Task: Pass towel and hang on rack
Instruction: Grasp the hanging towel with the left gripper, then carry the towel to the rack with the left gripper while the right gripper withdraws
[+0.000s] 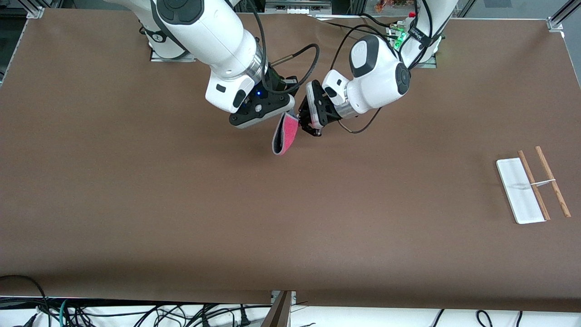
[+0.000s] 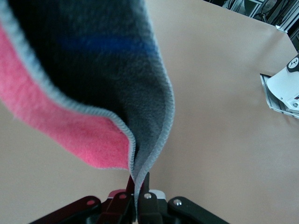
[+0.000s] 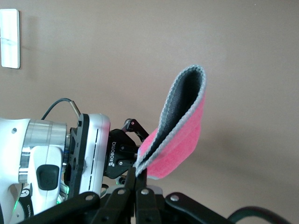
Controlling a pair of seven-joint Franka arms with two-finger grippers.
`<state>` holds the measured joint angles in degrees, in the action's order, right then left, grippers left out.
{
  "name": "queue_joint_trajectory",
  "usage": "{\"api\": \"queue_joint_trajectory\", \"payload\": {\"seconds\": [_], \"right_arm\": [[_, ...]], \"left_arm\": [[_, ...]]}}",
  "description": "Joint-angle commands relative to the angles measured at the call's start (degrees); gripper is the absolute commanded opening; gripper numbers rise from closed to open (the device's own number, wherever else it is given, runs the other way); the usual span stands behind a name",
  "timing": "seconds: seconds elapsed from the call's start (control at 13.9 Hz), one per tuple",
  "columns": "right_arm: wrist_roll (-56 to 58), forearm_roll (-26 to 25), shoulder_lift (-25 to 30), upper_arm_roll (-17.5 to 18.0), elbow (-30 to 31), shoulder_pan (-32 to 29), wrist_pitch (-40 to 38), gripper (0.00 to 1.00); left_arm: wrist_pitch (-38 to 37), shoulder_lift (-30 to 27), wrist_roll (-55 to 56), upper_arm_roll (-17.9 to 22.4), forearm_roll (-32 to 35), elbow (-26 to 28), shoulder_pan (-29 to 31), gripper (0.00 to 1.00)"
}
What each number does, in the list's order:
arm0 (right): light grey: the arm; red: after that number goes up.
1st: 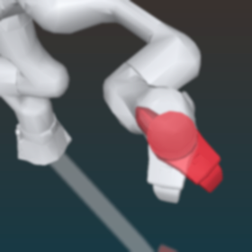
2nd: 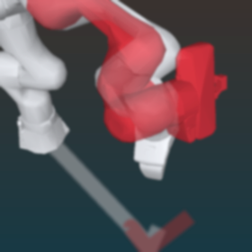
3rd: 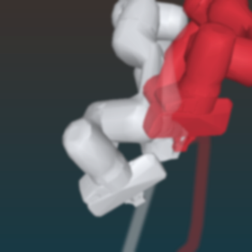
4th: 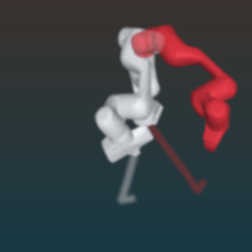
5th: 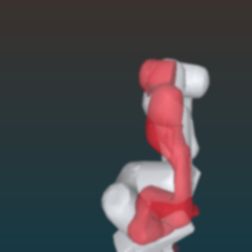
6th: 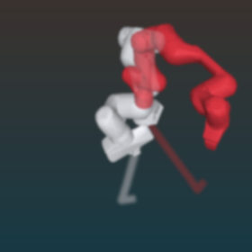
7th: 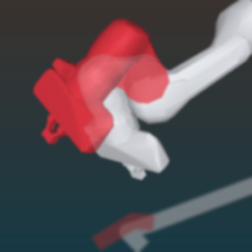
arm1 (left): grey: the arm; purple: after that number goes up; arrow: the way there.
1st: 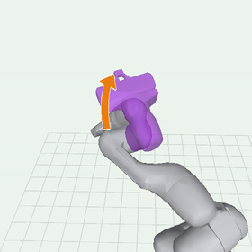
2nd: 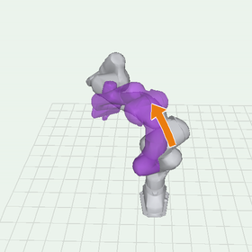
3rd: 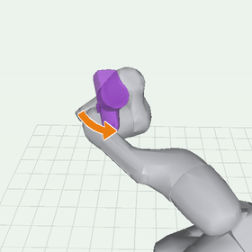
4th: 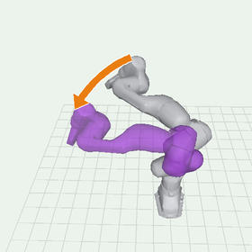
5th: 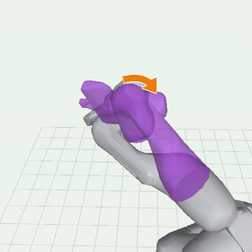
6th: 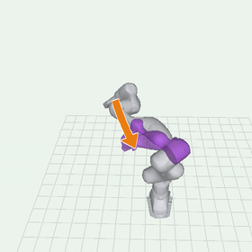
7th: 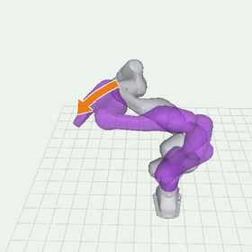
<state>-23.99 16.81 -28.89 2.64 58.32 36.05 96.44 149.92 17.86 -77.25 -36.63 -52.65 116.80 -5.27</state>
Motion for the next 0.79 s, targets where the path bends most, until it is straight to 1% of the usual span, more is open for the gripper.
{"api": "queue_joint_trajectory", "payload": {"seconds": [0.0,0.14,0.5,0.65,0.72], "right_arm": [[0.00,0.76,0.77,-0.54,0.30,0.25,0.15,0.00],[-0.27,0.76,0.77,-0.54,0.30,0.25,0.15,0.04],[-0.27,0.76,0.77,-0.54,0.30,0.25,0.15,0.05],[-0.36,0.76,0.77,-0.54,0.30,0.25,0.15,0.07],[-0.44,0.76,0.77,-0.54,0.30,0.25,0.15,0.11]], "left_arm": [[-0.15,0.60,-1.33,0.33,1.41,-1.49,-0.09,0.00],[-0.15,0.60,-1.24,0.42,1.41,-1.40,-0.09,0.00],[-0.33,0.43,-0.54,0.50,1.32,-1.49,0.00,0.00],[-3.12,-0.10,-0.10,1.20,1.41,-1.66,0.35,0.00],[-6.36,-0.71,0.34,2.34,2.28,-2.71,0.35,0.00]]}}
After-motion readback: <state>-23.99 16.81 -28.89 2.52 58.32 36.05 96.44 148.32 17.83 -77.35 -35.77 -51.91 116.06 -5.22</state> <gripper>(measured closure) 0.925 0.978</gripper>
